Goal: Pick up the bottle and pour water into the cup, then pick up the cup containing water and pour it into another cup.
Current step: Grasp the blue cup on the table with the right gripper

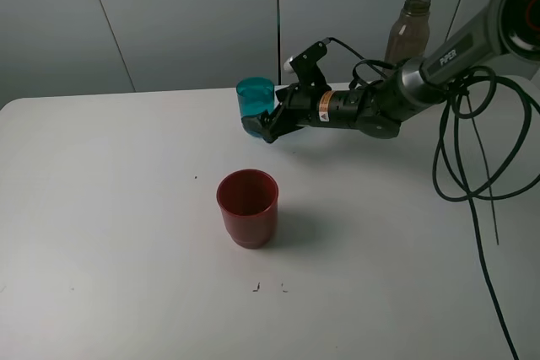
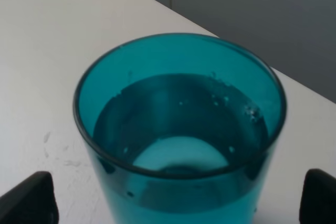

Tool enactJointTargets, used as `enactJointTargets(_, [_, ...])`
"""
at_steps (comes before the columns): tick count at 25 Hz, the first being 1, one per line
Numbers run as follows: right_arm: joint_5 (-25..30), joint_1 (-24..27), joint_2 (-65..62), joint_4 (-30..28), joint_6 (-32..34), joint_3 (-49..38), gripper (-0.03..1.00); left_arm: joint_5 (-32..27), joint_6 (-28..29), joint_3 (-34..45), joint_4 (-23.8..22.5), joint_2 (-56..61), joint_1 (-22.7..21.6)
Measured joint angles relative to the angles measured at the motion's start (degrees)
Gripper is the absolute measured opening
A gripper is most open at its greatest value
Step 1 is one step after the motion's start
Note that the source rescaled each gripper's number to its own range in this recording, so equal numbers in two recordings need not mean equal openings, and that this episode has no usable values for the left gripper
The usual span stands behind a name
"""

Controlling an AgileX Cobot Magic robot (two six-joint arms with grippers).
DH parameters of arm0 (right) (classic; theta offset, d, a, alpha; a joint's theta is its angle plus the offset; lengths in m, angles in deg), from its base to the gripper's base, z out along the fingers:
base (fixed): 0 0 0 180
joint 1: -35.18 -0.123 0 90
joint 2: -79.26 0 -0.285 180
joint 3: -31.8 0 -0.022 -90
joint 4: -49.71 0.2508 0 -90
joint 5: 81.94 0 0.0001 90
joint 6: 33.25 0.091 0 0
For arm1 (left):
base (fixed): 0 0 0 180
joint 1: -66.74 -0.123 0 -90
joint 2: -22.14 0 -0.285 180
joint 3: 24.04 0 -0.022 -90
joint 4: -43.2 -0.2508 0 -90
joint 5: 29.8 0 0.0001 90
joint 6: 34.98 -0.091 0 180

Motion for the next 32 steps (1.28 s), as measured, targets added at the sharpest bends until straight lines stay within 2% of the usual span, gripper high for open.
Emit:
enactJointTargets(11, [-0.1,-2.2,4.4,1.7,0.0,5.7,1.0,0.0,0.0,0.0,0.0,0.0,0.0])
enactJointTargets(16, [-0.1,-2.3,5.0,4.3,-1.3,7.4,1.0,0.0,-0.2,0.0,0.0,0.0,0.0])
enactJointTargets(32, [-0.5,-2.8,8.4,7.3,-1.7,10.8,1.0,0.0,-0.4,0.0,0.0,0.0,0.0])
